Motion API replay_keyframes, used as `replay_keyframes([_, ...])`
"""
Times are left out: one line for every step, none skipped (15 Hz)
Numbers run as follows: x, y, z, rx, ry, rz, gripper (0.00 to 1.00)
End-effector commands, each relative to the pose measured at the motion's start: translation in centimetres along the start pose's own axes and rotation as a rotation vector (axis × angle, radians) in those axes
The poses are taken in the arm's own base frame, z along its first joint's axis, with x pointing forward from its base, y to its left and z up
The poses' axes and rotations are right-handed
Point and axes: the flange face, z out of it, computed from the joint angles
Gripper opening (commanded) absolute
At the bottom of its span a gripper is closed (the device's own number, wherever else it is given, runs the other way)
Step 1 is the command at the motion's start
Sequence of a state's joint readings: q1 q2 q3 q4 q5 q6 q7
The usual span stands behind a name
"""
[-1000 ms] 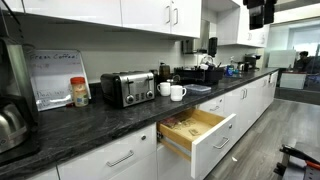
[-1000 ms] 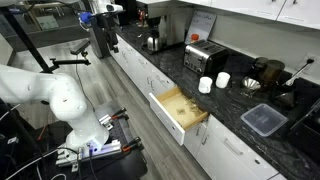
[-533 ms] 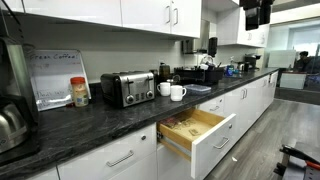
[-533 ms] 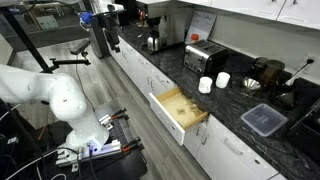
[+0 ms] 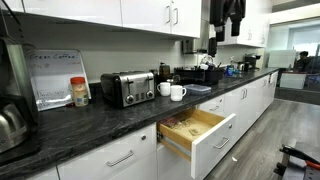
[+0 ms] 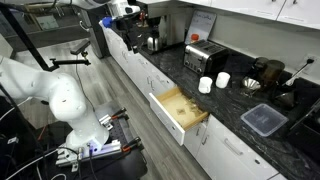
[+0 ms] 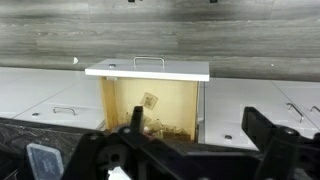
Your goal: Remove one white mug from the countertop and place it inside the open drawer then close the drawer
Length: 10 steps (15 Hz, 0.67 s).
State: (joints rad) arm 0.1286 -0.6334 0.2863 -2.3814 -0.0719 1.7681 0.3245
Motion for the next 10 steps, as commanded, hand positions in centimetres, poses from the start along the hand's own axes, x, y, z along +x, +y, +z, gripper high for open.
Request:
replay_keyframes([4.3, 2.3, 2.4, 0.052, 0.006, 0.016, 1.00])
replay_keyframes([5.3, 2.9, 3.2, 0.069, 0.004, 0.021, 1.00])
replay_keyframes([6.3, 3.6, 4.1, 0.082, -0.003, 0.026, 1.00])
replay_keyframes([7.1, 4.1, 5.0, 0.092, -0.007, 0.028, 1.00])
replay_keyframes([7.9, 4.7, 6.0, 0.104, -0.014, 0.030, 1.00])
replay_keyframes([8.7, 5.1, 6.8, 0.117, -0.026, 0.029, 1.00])
replay_keyframes([6.6, 4.4, 5.6, 0.096, -0.011, 0.041, 1.00])
replay_keyframes([7.0, 4.6, 6.2, 0.101, -0.023, 0.043, 1.00])
replay_keyframes([7.1, 4.6, 6.4, 0.101, -0.027, 0.043, 1.00])
replay_keyframes([7.0, 4.5, 6.2, 0.100, -0.024, 0.041, 1.00])
